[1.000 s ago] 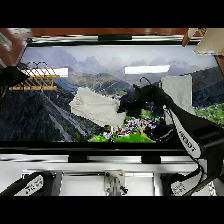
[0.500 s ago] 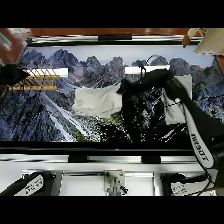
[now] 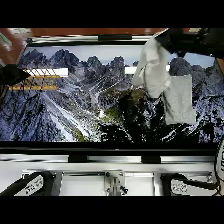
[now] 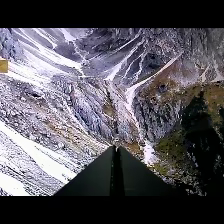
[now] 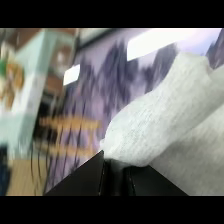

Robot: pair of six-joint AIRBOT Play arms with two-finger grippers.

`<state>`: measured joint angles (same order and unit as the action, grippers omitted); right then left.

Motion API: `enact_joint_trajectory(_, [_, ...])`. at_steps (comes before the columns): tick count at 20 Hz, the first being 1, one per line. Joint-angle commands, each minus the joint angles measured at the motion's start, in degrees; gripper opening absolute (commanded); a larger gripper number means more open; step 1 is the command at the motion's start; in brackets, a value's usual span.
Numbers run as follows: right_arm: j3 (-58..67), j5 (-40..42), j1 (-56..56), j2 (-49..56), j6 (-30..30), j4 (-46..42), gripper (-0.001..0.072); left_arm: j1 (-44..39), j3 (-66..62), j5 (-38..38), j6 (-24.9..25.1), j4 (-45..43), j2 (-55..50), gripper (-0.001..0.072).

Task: Fold the shirts.

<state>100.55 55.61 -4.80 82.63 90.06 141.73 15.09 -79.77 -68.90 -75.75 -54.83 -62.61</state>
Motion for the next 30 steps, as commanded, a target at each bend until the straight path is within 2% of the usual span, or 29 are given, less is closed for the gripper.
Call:
enact_joint_trajectory(1, [1.6, -13.2, -5.4, 0.5, -1.8, -0.4, 0.0077, 0.0, 0.0, -0.6, 0.0, 0.0, 0.0, 0.0041])
enact_joint_trajectory(5, [1.6, -27.0, -7.9, 5.3, -3.3, 0.0, 0.0076, 0.0, 0.0, -0.6, 0.0, 0.0, -0.1, 0.0041])
enact_joint_trajectory(8, [1.6, -40.3, -7.8, 9.0, -4.5, 2.2, 0.0076, 0.0, 0.0, -0.6, 0.3, -0.1, -0.1, 0.0041])
enact_joint_trajectory(13, [1.6, -50.9, -7.9, 13.4, -4.1, 1.4, 0.0076, 0.0, 0.0, -0.6, 0.2, 0.0, -0.1, 0.0041])
enact_joint_trajectory(17, [1.6, -46.1, -7.9, 16.6, -4.3, 1.2, 0.0076, 0.0, 0.0, -0.6, 0.0, 0.0, -0.1, 0.0041])
enact_joint_trajectory(25, [2.0, -40.5, -9.8, 14.4, -4.5, -0.9, 0.0077, 0.0, 0.0, -0.6, 0.0, 0.0, -0.1, 0.0041])
enact_joint_trajectory(27, [2.0, -36.8, -9.6, 14.4, -4.5, -1.2, 0.0076, 0.0, 0.0, -0.6, 0.0, 0.0, -0.1, 0.0041])
enact_joint_trajectory(30, [2.0, -25.0, -10.5, 13.4, -3.0, -3.9, 0.0076, 0.0, 0.0, -0.6, 0.0, 0.0, -0.1, 0.0041])
